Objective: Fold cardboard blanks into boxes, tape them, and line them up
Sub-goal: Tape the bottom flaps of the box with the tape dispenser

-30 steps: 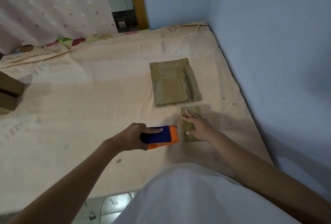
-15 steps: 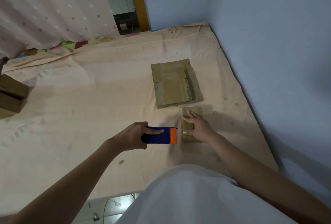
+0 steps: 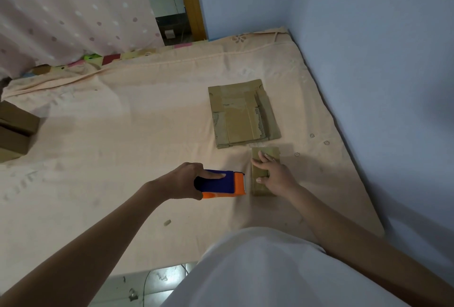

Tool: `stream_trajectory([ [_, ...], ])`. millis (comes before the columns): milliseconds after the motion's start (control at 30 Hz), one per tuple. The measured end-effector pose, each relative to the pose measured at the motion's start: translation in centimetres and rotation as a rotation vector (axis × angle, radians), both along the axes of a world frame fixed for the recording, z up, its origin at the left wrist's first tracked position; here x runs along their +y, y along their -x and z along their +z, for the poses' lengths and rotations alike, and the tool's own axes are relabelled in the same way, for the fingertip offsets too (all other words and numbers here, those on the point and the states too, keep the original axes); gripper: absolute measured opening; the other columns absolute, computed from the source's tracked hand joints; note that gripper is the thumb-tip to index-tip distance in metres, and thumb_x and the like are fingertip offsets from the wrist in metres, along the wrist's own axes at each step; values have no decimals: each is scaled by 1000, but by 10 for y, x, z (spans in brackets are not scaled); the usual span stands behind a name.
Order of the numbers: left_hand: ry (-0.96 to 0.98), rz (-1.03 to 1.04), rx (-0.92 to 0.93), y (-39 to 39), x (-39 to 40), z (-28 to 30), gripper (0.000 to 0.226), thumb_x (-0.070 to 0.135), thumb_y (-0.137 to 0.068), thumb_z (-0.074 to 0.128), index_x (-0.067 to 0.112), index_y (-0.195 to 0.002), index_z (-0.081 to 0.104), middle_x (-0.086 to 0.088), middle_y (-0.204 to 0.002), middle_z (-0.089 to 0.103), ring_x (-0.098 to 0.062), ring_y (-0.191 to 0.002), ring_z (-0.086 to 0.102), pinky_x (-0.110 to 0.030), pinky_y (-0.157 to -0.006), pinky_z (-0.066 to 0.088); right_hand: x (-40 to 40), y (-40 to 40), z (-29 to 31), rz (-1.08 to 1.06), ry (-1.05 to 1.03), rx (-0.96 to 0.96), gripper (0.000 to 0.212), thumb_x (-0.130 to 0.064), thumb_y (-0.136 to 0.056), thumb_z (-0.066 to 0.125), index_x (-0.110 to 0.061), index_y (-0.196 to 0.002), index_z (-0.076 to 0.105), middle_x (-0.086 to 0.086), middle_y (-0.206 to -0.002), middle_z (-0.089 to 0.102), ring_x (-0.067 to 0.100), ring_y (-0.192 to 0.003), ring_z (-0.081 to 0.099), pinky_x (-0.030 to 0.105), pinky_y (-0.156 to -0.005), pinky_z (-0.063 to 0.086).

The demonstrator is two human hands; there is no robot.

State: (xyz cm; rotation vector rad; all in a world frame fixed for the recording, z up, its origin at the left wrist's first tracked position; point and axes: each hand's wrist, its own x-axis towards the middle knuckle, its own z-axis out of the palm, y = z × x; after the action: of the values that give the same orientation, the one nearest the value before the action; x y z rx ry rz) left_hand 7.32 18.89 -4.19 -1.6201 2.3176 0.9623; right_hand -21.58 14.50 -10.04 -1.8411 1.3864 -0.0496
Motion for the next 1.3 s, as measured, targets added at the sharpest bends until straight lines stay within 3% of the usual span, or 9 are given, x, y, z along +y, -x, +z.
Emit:
stream_trajectory([
  [167,-12,29,43,-9,5,1,90,8,-75,73,72,-126,35,10,-101,52,-11,-89,51,-12,-67,40,1,1,-4,3,9,-23,73,-10,-93,67,-35,-153,34,-9,-166,8,11,-153,1,32,-122,13],
  [433,-27,28,-20,-2,2,6,76,20,-78,72,57,-139,43,9,-94,51,-10,-86,49,-14,-65,37,2,0,-5,14,20,-3,72,-10,-94,66,-34,-154,34,-10,-166,7,11,-153,1,33,-122,14],
  [667,56,-146,-118,27,-16,20,69,18,-80,67,45,-141,49,6,-92,51,-12,-86,46,-15,-62,31,0,-1,-12,25,39,0,71,-9,-94,66,-31,-154,34,-6,-166,8,13,-154,2,36,-124,14],
  [833,46,-235,-190,59,-29,31,59,23,-83,65,38,-139,54,2,-103,64,-15,-91,51,-23,-72,39,-2,-2,-15,43,40,46,69,-7,-95,62,-30,-154,35,-8,-167,7,13,-154,1,35,-123,16],
  [933,6,-252,-220,78,-41,38,54,28,-83,69,33,-135,59,5,-97,60,-13,-87,49,-23,-70,39,-2,-2,-16,43,47,31,67,-5,-95,60,-27,-154,37,-5,-167,9,15,-154,4,36,-123,19],
  [1033,-59,-223,-250,92,-51,40,49,37,-79,74,30,-127,66,8,-90,57,-17,-89,58,-26,-68,43,-1,-4,-19,65,94,33,63,-8,-96,59,-22,-154,39,0,-167,15,19,-155,8,36,-124,15],
  [1133,-80,-229,-463,91,-51,29,51,47,-70,80,21,-112,69,2,-99,67,-25,-94,66,-32,-67,50,-2,-2,-18,30,49,-8,63,-6,-94,61,-22,-152,42,-3,-167,14,18,-154,7,33,-124,14],
  [1200,-83,-165,-503,81,-48,20,48,40,-70,81,18,-111,68,-4,-107,68,-26,-93,64,-34,-70,53,-3,-1,-19,8,22,-31,64,-4,-94,61,-25,-152,42,-7,-166,11,15,-154,5,33,-124,14],
  [1300,64,-59,-446,63,-45,9,37,34,-76,73,20,-110,67,-1,-98,67,-20,-82,57,-32,-73,52,-4,-1,-19,18,43,0,66,-8,-94,64,-27,-152,40,-7,-166,9,15,-154,4,34,-125,11],
])
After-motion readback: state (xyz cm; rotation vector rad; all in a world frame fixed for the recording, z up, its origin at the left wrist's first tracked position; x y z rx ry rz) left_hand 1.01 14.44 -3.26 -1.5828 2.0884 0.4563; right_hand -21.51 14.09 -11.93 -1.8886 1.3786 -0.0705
